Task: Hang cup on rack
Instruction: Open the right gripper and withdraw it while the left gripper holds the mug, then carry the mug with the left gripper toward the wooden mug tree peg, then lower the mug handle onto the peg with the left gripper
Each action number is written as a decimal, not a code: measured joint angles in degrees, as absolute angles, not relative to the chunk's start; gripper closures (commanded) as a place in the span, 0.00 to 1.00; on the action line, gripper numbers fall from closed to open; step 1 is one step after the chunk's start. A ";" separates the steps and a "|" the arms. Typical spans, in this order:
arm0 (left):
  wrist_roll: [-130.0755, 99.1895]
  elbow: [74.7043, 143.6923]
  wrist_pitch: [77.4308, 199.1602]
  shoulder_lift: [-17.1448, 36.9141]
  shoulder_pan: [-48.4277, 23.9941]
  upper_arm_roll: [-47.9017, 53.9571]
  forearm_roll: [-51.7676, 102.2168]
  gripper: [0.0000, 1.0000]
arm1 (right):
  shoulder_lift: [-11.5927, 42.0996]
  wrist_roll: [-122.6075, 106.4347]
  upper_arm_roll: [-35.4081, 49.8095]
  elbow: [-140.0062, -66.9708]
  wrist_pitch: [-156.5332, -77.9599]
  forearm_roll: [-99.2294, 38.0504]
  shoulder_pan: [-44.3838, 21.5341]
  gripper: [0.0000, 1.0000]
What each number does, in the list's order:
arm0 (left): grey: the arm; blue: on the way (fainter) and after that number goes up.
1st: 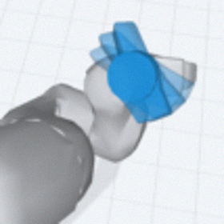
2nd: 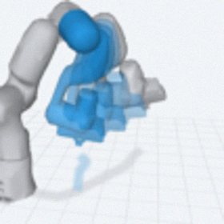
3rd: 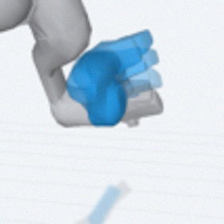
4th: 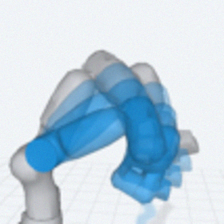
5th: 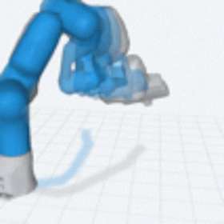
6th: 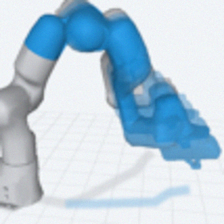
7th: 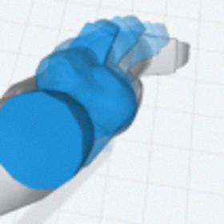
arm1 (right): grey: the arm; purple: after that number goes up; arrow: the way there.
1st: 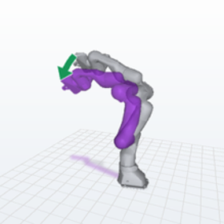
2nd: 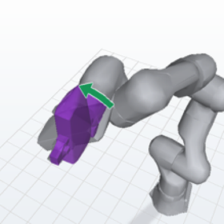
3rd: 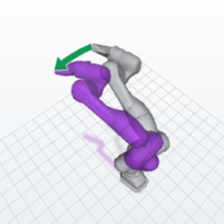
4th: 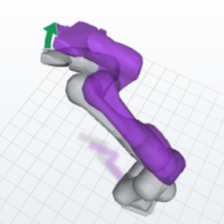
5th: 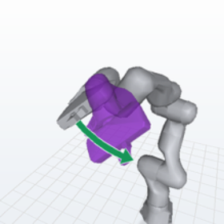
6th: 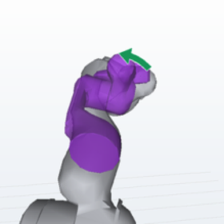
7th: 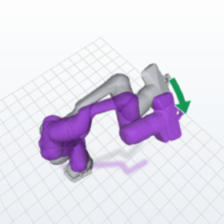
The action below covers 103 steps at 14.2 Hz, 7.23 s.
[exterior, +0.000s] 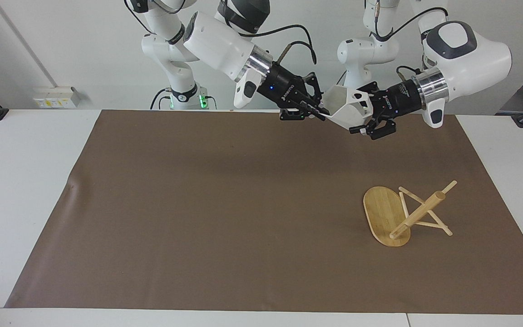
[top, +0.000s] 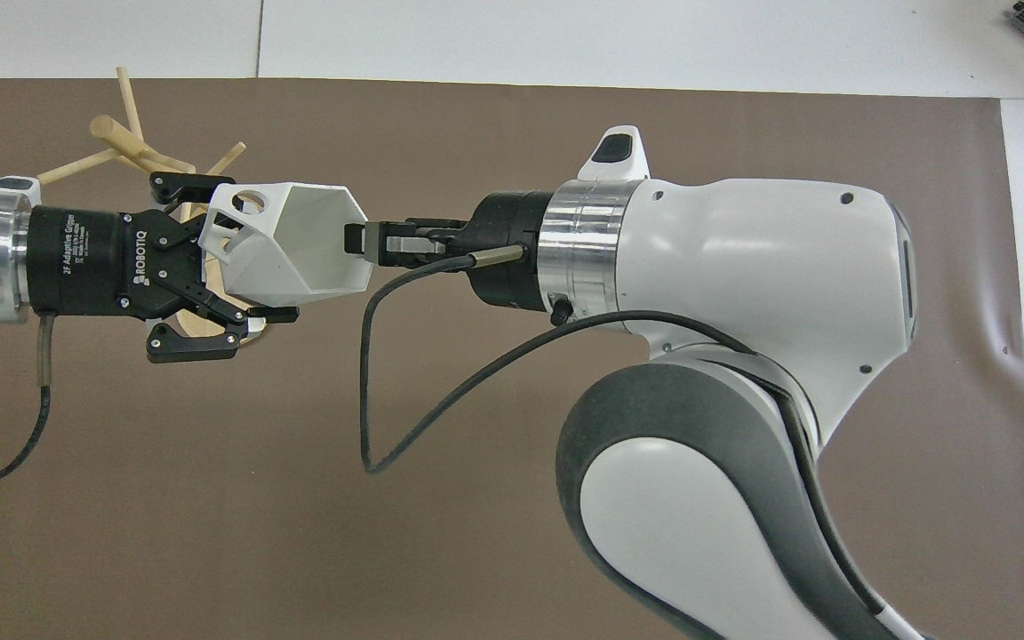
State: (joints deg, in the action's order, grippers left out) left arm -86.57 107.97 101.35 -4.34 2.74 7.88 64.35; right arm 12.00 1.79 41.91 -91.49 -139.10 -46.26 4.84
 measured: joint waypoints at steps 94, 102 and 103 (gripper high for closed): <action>-137.13 123.85 160.27 2.21 -3.28 7.95 47.54 1.00 | 4.22 -4.60 1.67 -85.39 -87.97 2.59 6.19 0.00; -137.13 123.83 160.54 2.30 -2.39 7.77 47.54 0.00 | 4.21 -4.60 1.67 -85.39 -87.97 2.59 6.19 0.00; -137.13 123.81 160.54 2.30 -2.19 7.77 47.54 0.00 | 4.22 -4.60 1.67 -85.39 -87.97 2.59 6.19 0.00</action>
